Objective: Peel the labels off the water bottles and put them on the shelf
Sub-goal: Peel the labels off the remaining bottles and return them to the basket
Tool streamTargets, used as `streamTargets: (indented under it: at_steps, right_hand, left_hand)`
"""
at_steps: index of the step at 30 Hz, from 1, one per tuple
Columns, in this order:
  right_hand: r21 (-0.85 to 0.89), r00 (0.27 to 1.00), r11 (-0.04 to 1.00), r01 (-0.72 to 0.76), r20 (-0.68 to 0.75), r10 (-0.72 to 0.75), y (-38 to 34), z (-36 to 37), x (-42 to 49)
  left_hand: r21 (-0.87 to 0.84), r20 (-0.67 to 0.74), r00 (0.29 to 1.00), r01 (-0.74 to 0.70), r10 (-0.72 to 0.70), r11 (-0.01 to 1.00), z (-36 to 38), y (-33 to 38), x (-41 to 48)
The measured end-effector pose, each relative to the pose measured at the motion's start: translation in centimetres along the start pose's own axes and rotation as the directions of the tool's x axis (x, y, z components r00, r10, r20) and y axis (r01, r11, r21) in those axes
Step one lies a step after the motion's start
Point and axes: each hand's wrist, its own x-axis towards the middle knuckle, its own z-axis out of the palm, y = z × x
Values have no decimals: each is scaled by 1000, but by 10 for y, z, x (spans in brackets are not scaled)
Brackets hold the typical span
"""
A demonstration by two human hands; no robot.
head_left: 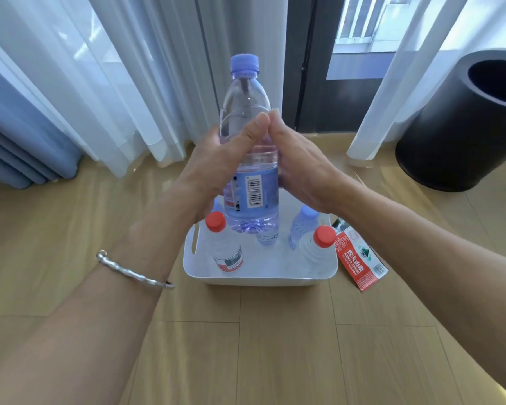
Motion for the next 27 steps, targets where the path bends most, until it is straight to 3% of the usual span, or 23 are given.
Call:
streamTargets:
  at_steps: [10, 13, 18, 21, 23, 27]
  right_hand:
    - [-262, 991, 965, -3, 127, 37, 6, -11, -2]
    - [-401, 990, 916, 14, 134, 43, 11, -17, -5]
    - [-646, 994, 763, -17, 70, 81, 4, -54, -6]
    - [-612, 997, 789, -54, -74, 12, 2, -77, -7]
    - [-526, 966, 845, -99, -253, -44, 8, -96, -6]
    - [-285, 739, 914, -290, -674, 24, 37, -141, -13]
  left_hand:
    - [-263, -25, 997, -81, 77, 961, -15, -3, 7]
    - [-224, -35, 997, -73, 67, 972, -17, -4, 7]
    - [-111, -227, 974, -29, 4, 993, -10, -7, 8]
    - [-30, -312, 950, 6, -15, 1000, -3, -9, 8]
    - [3, -315, 949, -2, 3, 1000, 3, -12, 8]
    - [132, -274, 960, -27, 63, 991, 13, -20, 9]
